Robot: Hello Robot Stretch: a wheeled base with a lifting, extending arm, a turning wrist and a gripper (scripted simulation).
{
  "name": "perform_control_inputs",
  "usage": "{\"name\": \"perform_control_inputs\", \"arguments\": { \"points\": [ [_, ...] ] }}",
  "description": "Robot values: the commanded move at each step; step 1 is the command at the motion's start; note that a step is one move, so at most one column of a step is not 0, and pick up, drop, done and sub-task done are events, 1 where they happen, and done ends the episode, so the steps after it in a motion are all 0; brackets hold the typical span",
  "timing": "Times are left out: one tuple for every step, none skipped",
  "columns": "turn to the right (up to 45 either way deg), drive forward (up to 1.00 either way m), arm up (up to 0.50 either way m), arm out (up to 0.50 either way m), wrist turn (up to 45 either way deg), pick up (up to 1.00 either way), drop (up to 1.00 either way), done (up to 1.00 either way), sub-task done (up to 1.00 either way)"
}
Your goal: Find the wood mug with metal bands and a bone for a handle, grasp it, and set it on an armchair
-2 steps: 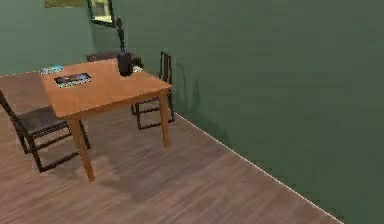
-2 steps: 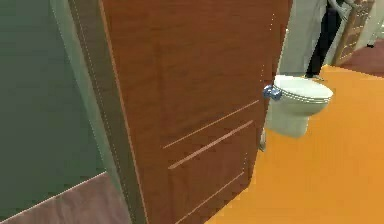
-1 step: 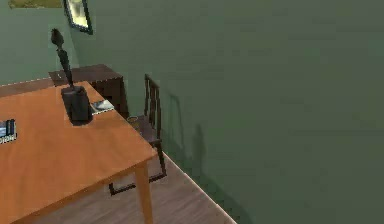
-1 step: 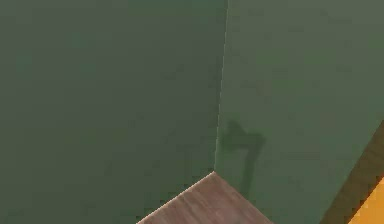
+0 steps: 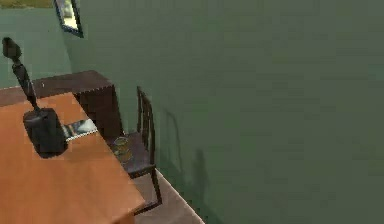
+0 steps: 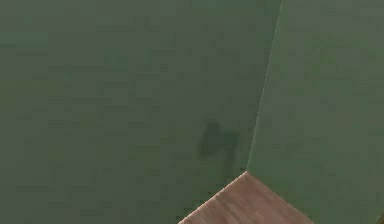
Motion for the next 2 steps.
{"name": "perform_control_inputs", "arguments": {
  "points": [
    [-45.0,0.0,0.0,0.0,0.0,0.0,0.0,0.0,0.0],
    [-45.0,0.0,0.0,0.0,0.0,0.0,0.0,0.0,0.0]
  ]
}}
